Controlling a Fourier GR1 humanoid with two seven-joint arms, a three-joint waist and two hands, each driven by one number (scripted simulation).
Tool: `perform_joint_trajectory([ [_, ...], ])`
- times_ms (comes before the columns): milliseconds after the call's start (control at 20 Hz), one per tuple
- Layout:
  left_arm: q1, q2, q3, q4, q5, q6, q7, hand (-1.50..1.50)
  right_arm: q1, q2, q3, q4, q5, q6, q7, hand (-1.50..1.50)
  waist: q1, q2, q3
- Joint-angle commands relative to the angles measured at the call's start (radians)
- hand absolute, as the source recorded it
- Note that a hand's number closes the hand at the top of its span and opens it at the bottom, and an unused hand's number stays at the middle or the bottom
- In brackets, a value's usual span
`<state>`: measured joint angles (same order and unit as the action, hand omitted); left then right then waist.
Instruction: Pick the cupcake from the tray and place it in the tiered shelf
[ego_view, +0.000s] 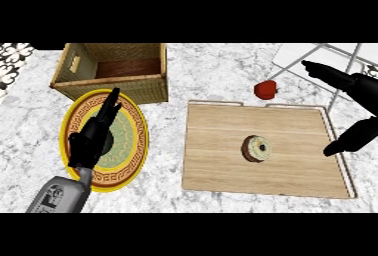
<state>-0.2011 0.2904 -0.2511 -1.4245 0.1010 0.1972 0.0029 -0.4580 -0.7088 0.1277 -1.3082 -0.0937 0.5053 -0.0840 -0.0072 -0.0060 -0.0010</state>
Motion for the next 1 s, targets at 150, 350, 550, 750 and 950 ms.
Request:
perform_joint_trajectory([
  [150, 0.003, 0.001, 0.022, -0.004, -0.021, -0.005, 0.019, 0.0, 0.053, -0.045, 0.052, -0.296, 0.061, 0.016, 0.266, -1.5, -0.005, 0.0, 0.0],
  [350, 0.007, -0.055, 0.019, 0.055, -0.06, -0.014, -0.048, 0.0, 0.162, -0.008, 0.025, -0.414, 0.105, 0.014, 0.283, -1.5, -0.001, 0.004, 0.001],
  [550, 0.054, -0.013, 0.063, -0.027, -0.041, -0.078, -0.024, 0.0, 0.231, 0.044, -0.019, -0.522, 0.121, 0.001, 0.339, -1.5, 0.002, 0.004, 0.001],
  [750, 0.024, -0.03, 0.093, -0.068, -0.047, -0.092, 0.057, 0.0, 0.252, 0.068, -0.058, -0.58, 0.145, 0.054, 0.383, -1.5, 0.004, 0.004, 0.001],
  [950, 0.002, -0.095, 0.094, 0.098, -0.097, -0.083, -0.063, 0.0, 0.257, 0.181, 0.002, -0.62, 0.235, 0.004, 0.454, -1.5, 0.003, 0.006, 0.001],
])
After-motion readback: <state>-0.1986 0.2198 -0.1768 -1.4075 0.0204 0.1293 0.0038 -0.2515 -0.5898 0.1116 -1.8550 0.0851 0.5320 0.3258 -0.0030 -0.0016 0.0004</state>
